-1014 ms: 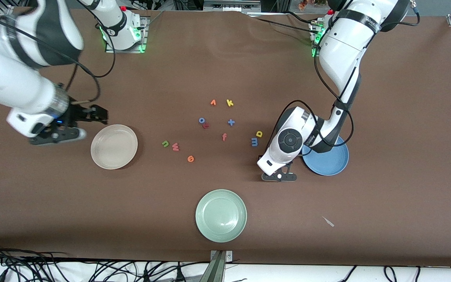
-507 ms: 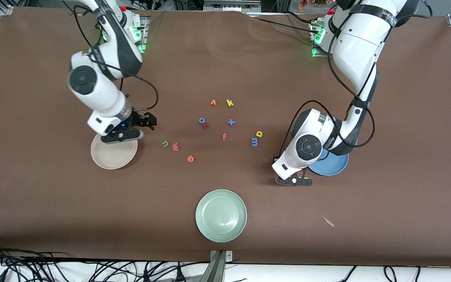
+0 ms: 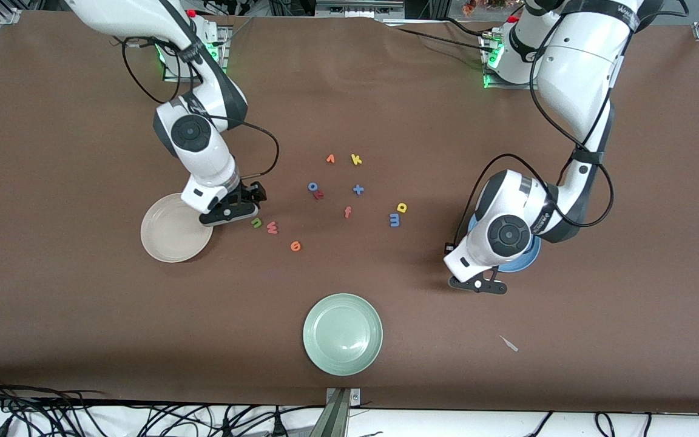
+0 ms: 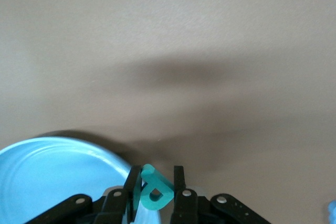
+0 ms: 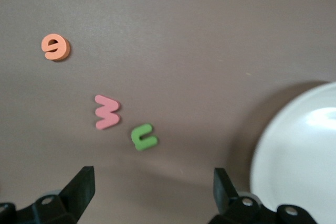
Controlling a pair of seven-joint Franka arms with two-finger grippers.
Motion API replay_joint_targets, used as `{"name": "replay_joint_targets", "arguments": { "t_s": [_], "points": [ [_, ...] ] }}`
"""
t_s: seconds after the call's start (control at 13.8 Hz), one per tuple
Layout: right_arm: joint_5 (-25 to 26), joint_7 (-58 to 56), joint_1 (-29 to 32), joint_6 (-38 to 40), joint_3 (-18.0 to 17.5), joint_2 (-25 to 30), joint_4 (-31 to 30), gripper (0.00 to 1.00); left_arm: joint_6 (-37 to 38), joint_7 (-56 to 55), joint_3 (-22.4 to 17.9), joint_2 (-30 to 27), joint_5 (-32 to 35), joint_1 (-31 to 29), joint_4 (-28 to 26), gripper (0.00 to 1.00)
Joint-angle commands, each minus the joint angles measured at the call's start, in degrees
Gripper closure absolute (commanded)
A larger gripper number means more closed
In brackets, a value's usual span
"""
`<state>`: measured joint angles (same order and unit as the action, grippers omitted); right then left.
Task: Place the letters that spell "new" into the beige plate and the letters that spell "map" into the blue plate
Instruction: 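Carry the P to the blue plate while the right gripper grasps the u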
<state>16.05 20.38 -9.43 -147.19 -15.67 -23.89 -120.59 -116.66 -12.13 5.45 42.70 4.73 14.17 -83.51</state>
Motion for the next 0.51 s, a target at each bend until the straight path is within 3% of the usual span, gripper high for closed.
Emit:
{"name": "replay_joint_targets", "arguments": {
  "t_s": [0.0,0.43],
  "points": [
    [2.31,0.18,0.21,-3.36,-0.24,-3.09,0.96,0.01,2.05,4.91,0.35,-1.92,1.86,-2.39,-1.47,0.80],
    [6.62,0.18,0.21,-8.10,-0.15,-7.13,1.23,0.06,3.99,9.48,0.26,-2.10,4.32,-6.17,-2.44,0.80]
  ]
}}
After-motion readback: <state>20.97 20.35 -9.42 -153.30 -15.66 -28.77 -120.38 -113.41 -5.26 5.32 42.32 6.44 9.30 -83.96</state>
